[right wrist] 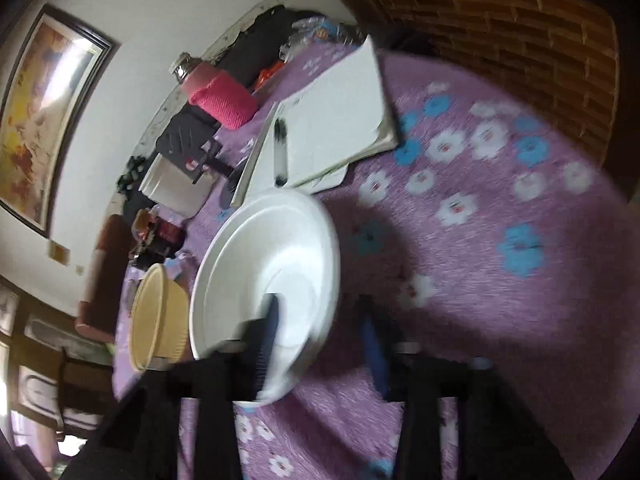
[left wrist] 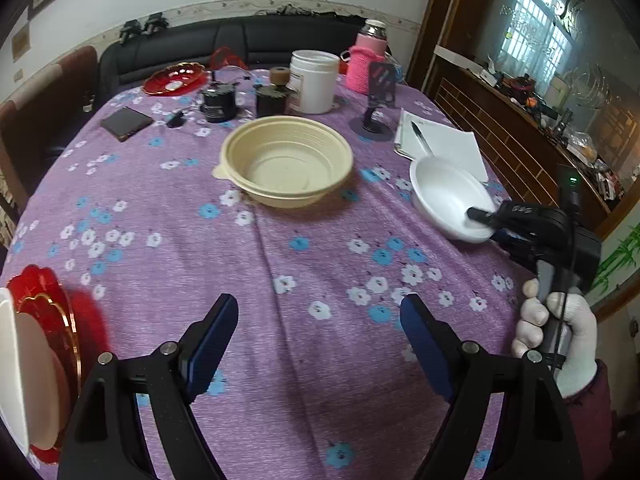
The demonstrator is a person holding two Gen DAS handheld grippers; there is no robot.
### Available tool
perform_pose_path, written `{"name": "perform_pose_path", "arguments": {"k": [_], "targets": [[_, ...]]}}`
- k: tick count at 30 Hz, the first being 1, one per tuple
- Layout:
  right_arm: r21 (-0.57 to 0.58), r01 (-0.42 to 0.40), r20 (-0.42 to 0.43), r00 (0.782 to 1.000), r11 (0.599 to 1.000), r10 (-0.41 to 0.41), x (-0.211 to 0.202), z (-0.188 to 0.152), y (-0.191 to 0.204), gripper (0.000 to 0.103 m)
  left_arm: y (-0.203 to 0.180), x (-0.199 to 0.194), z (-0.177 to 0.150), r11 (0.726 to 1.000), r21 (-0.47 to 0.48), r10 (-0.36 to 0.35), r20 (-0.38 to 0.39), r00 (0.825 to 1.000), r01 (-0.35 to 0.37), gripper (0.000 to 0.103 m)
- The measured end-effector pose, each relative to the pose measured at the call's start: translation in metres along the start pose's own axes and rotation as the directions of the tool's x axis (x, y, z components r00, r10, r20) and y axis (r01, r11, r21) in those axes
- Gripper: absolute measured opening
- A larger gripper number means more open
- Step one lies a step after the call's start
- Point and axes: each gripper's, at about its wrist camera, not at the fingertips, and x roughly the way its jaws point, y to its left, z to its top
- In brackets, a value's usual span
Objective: Organize plates and bowls
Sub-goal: 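Reach the right tool to the smaller white bowl and grasp its rim, then carry the smaller white bowl and lower it into the large white bowl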
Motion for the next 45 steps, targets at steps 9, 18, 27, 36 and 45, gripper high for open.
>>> {"name": "perform_pose_path", "arguments": {"k": [9,18,27,36,45], "targets": [[0.006,-0.243,-0.232,0.943,0.970,0.238,-0.004,-0.030,-0.001,0.007,0.009,0.025,0.003,0.997,-0.070,-0.033,-0.054,0.998,0.029,0.082],[-0.340,-0.075,-0.231,0.973,0.937,-0.006,-0.011,-0.079,0.043,0.019,0.001,0.044,-0.003,0.998,-0.062,-0.038,-0.078,0.996,0.033,0.082],[-0.341,-0.028,-0.157,0.987,0.940,-0.028,-0.014,-0.078,0.045,0.025,-0.007,0.067,0.018,0.999,-0.048,-0.018,-0.082,0.996,0.014,0.082],[-0.333,-0.011,-0.120,0.992,0.943,-0.031,-0.017,-0.080,0.047,0.025,-0.028,0.113,0.031,0.999,-0.022,-0.043,-0.166,0.985,0.040,0.082],[-0.364,0.017,-0.065,0.997,0.931,-0.043,-0.024,-0.090,0.056,0.022,-0.040,0.111,0.025,0.997,0.019,-0.071,-0.187,0.980,0.076,0.021]]}}
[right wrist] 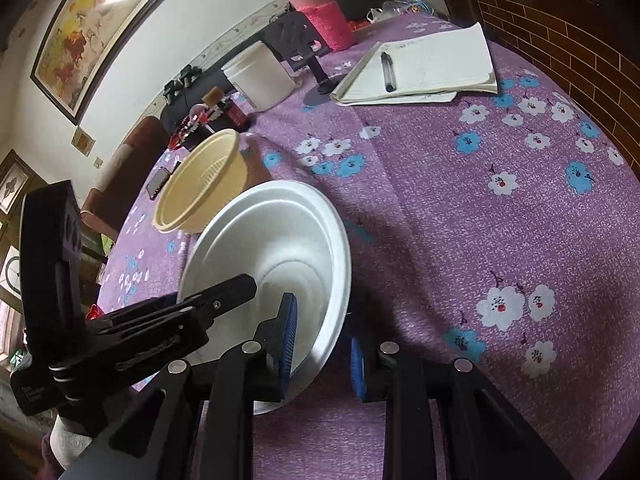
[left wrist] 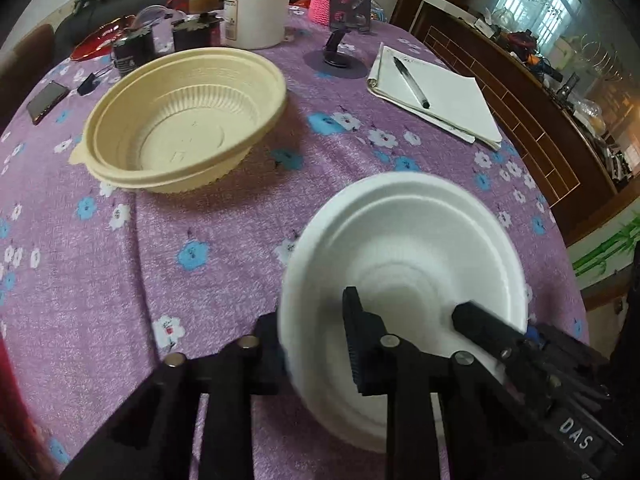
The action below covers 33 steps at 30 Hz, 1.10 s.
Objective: Organize plates and bowls
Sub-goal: 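Carry the smaller white bowl and lower it into the large white bowl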
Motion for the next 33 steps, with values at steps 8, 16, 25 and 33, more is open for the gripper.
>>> {"name": "perform_pose_path", "arguments": {"k": [8,16,25,33], "targets": [[-0.061,-0.035,0.031,0.999,0.998,0.037,-0.023,-0.011,0.032,0.021,0.013,-0.052,-0.024,1.000,-0.028,0.000,0.075,0.997,0.002,0.021],[-0.190,-0.081,0.033,0.996,0.978,0.088,-0.038,-0.026,0.108,0.021,0.049,-0.129,-0.058,0.995,-0.091,0.065,0.234,0.970,-0.044,0.021],[-0.373,-0.173,-0.037,0.985,0.912,0.171,-0.022,-0.056,0.234,0.022,0.151,-0.209,-0.110,0.944,-0.326,0.172,0.336,0.926,-0.057,0.021],[-0.479,-0.257,-0.159,0.966,0.839,0.205,0.022,-0.094,0.337,0.022,0.252,-0.248,-0.163,0.841,-0.537,0.294,0.345,0.892,-0.070,0.022]]}}
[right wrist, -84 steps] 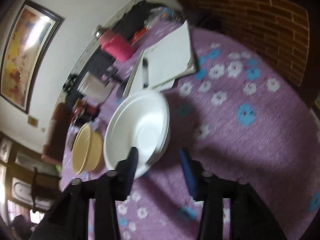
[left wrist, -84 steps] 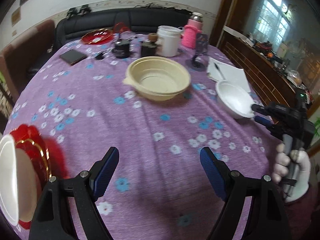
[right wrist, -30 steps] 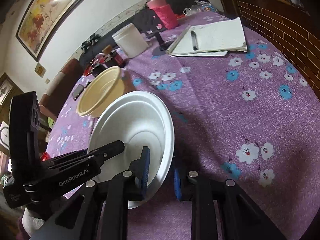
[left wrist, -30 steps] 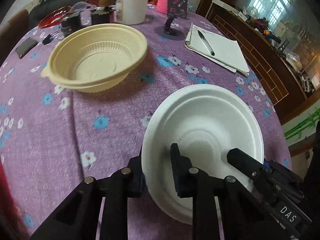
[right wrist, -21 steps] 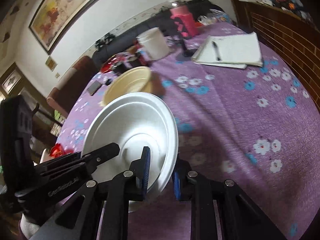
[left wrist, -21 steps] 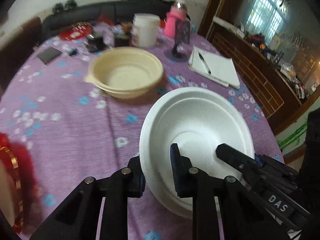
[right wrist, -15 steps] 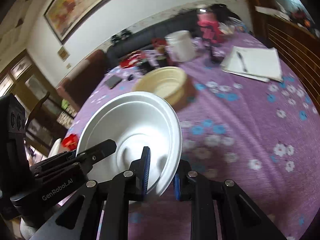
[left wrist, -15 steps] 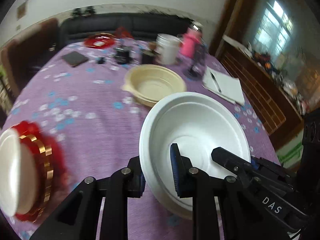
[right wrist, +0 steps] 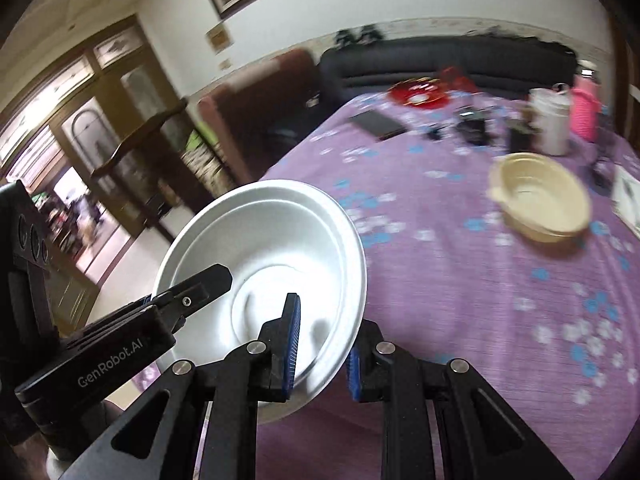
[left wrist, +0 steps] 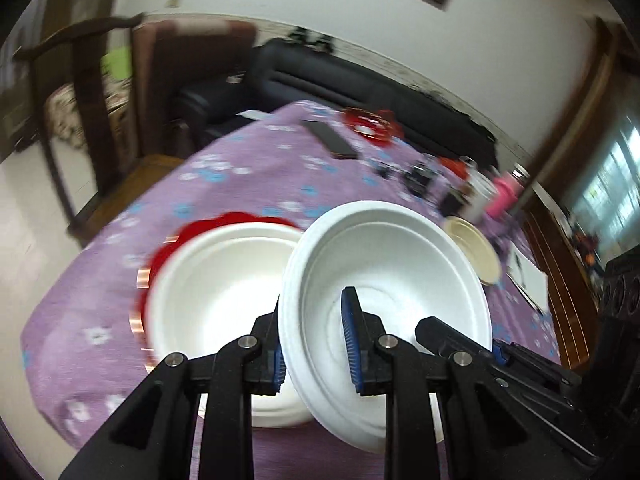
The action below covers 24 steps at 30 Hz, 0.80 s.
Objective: Organize plates and bowls
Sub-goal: 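Carry the smaller white bowl and lower it into the large white bowl, then open the right tool and lift it off the nested bowls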
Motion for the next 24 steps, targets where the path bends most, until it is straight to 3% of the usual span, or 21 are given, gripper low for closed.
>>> {"name": "perform_pose_path", "arguments": {"k": [7,9,12,14,15,19,24], "targets": [[-0.091,0.017,-0.067,0.998,0.996,-0.023,0.048,0.002,0.045,0.022,0.053,0.008,0.001,0.994,-0.092,0.051,-0.023,0.998,-0.053,0.022],[-0.104,0.034,-0.074,0.996,0.994,-0.042,0.055,0.003,0.050,0.022,0.061,0.012,0.002,0.993,-0.108,0.045,-0.028,0.999,-0.048,0.026],[-0.112,0.055,-0.083,0.994,0.992,-0.064,0.063,0.003,0.051,0.022,0.065,0.011,0.001,0.992,-0.122,0.031,-0.025,0.999,-0.034,0.038],[-0.120,0.076,-0.084,0.993,0.990,-0.086,0.067,0.004,0.052,0.022,0.069,0.006,0.000,0.991,-0.127,0.040,-0.012,0.999,-0.041,0.062],[-0.127,0.093,-0.081,0.991,0.987,-0.104,0.069,0.004,0.053,0.022,0.071,0.003,0.001,0.990,-0.130,0.047,0.003,0.999,-0.046,0.066],[-0.141,0.139,-0.061,0.987,0.980,-0.148,0.072,0.004,0.053,0.023,0.078,-0.013,0.005,0.987,-0.154,0.056,0.067,0.996,-0.045,0.071],[-0.141,0.144,-0.029,0.988,0.980,-0.149,0.070,0.005,0.054,0.044,0.086,-0.019,0.007,0.983,-0.180,0.056,0.092,0.994,-0.038,0.075]]}}
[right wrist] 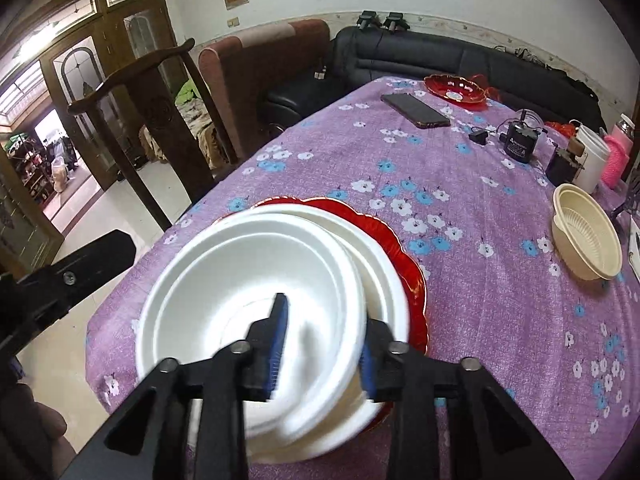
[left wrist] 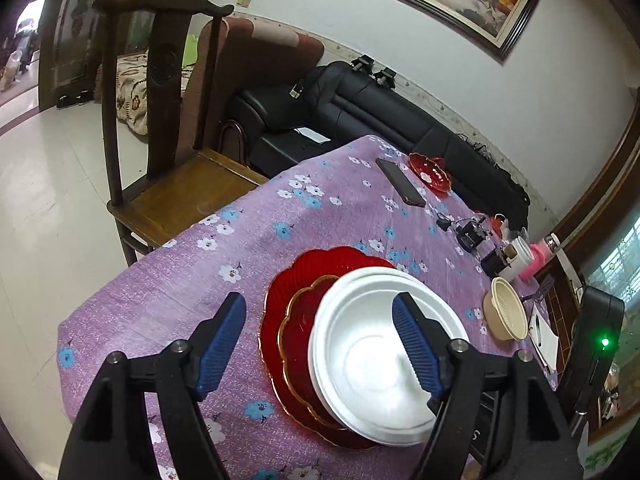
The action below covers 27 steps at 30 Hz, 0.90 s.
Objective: Organize plates and bowls
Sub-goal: 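Open the right tool and lift it off the nested bowls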
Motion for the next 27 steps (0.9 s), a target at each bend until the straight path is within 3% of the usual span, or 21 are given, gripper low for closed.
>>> {"name": "perform_pose_path", "arguments": {"k": [3,10,16,21,27], "targets": [[-0.007,0.006,0.049,0.999,1.000,-0.006,-0.009,0.001,0.004,0.055,0.001,-0.001,0.000,1.000,-0.009,-0.006,-0.001,1.000,0.006,0.076],[0.009,0.004,0.169,0.986,1.000,-0.005,-0.042,0.005,-0.001,0.066,-0.005,-0.007,-0.003,1.000,0.007,-0.014,0.015,1.000,0.013,0.077],[0.061,-0.003,0.198,0.980,0.998,-0.009,-0.061,-0.002,-0.028,0.067,-0.032,-0.019,-0.012,0.995,0.099,0.020,0.072,0.997,-0.027,0.081],[0.126,0.034,0.185,0.981,0.991,-0.057,-0.075,-0.019,-0.074,0.068,-0.073,-0.029,-0.029,0.965,0.253,0.042,0.137,0.990,-0.076,0.084],[0.296,0.076,0.151,0.981,0.952,-0.125,-0.087,-0.039,-0.154,0.068,-0.121,-0.018,-0.057,0.912,0.408,0.002,0.094,0.996,-0.041,0.086]]}}
